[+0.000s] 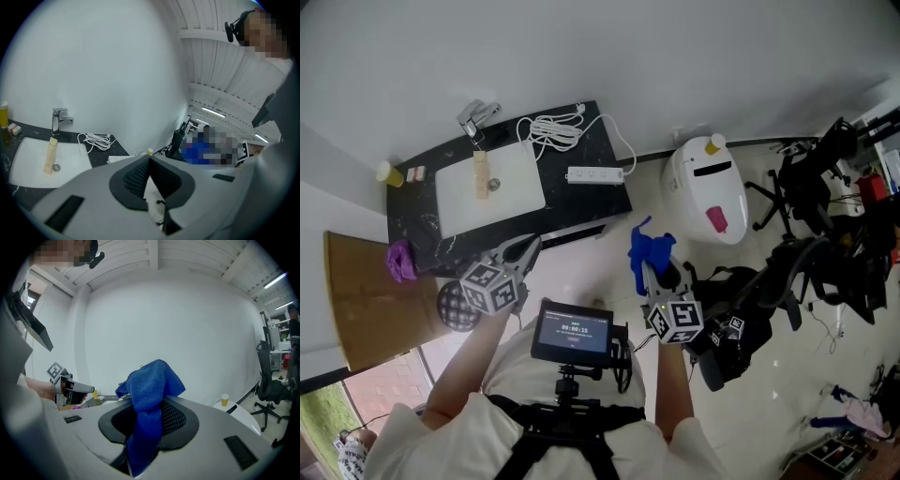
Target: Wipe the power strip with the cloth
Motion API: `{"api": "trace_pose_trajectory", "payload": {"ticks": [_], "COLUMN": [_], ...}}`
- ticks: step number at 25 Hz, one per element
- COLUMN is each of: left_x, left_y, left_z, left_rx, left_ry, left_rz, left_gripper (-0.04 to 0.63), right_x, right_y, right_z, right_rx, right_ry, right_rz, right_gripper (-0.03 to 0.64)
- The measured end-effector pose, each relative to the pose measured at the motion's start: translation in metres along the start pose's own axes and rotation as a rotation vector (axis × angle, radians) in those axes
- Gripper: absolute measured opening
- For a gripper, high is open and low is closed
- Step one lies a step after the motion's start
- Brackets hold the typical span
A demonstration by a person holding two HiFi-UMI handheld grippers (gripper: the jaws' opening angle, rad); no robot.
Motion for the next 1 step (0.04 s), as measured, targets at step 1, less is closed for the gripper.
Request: {"api": "trace_pose_trajectory", "payload": {"ticks": [1], "left_x": [-0.0002], "left_y": [-0.0004], "left_z": [-0.0006], "left_rx": [-0.001], "left_ry": [0.0], "left_rz": [0.001], "left_gripper": [0.0], "right_x": [0.0004], "right_y": [0.0002], "right_z": [0.0], "right_rx": [-0.001], "right_ry": [0.0], "right_rz": [0.001], "right_gripper": [0.104]}}
Point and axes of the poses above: the fingertips, and each gripper's own axes: x forward along the fingers, z to its right, y out of its top, the point moved 7 cm from there along -x, backward along the fingers, and after that the axes turned 5 degrees about -z, right-handed, at the moved point
